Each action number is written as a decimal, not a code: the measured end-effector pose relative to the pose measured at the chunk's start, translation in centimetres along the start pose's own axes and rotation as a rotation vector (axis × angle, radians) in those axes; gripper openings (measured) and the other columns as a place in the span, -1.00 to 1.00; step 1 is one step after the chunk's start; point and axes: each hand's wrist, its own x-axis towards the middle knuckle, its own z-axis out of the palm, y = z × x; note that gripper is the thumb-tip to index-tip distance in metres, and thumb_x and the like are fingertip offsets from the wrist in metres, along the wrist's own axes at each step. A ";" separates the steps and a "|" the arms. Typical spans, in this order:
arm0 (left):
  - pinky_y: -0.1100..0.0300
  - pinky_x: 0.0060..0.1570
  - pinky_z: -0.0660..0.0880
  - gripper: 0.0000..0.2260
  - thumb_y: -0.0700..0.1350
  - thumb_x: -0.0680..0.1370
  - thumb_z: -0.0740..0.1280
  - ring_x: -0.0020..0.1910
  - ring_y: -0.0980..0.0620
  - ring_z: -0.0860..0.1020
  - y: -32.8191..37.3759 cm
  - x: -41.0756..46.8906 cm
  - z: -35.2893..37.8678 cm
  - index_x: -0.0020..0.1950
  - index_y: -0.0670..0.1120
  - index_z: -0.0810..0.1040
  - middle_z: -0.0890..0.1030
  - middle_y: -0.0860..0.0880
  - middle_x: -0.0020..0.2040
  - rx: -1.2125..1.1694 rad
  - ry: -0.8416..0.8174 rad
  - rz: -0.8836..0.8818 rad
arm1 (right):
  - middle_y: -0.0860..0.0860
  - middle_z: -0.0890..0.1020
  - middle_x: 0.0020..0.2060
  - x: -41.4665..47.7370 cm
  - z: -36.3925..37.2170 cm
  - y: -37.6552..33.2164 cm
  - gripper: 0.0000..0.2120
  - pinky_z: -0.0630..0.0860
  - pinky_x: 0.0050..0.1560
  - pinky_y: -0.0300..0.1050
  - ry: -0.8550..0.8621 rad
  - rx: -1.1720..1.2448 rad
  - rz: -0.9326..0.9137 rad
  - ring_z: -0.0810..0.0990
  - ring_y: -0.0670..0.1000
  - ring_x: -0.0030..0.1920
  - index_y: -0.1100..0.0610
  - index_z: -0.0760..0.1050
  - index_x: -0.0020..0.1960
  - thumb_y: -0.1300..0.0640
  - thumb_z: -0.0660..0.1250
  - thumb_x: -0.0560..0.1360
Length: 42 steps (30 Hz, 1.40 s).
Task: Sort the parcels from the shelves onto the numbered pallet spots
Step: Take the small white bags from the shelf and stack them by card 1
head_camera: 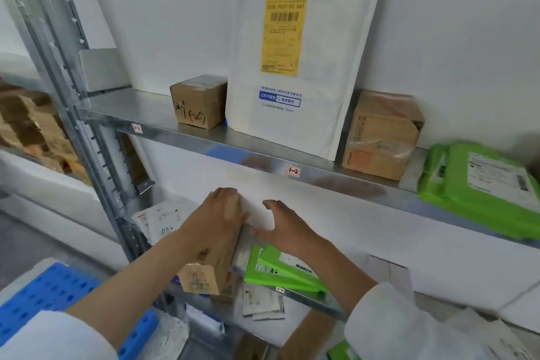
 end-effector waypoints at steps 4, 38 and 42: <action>0.07 0.38 0.31 -0.42 0.13 0.53 0.32 0.42 0.00 0.32 -4.9 0.3 -1.6 0.47 -0.06 0.27 0.33 -0.01 0.46 -0.033 0.090 -0.106 | 0.07 0.42 0.36 3.3 2.2 -2.4 -0.34 0.37 0.25 -0.14 -0.064 0.013 -0.105 0.41 0.06 0.34 0.07 0.24 0.48 0.03 0.42 0.47; 0.08 -0.10 0.55 -0.51 -0.09 0.60 0.26 0.10 -0.13 0.51 -36.4 12.3 5.6 0.41 -0.26 0.16 0.45 -0.18 0.25 -0.496 0.004 -0.858 | 0.16 0.28 0.35 34.2 28.8 -8.0 -0.28 0.42 0.29 0.01 -0.416 -0.322 0.364 0.35 0.14 0.34 0.29 0.12 0.45 -0.13 0.29 0.51; 0.07 -0.10 0.44 -0.56 -0.20 0.61 0.20 0.07 -0.18 0.51 -35.9 12.4 6.0 0.41 -0.29 0.12 0.47 -0.24 0.24 -0.606 0.037 -0.976 | 0.13 0.29 0.30 34.4 30.1 -9.0 -0.41 0.36 0.25 -0.04 -0.421 -0.239 0.382 0.29 0.13 0.35 0.21 0.24 0.37 -0.07 0.33 0.49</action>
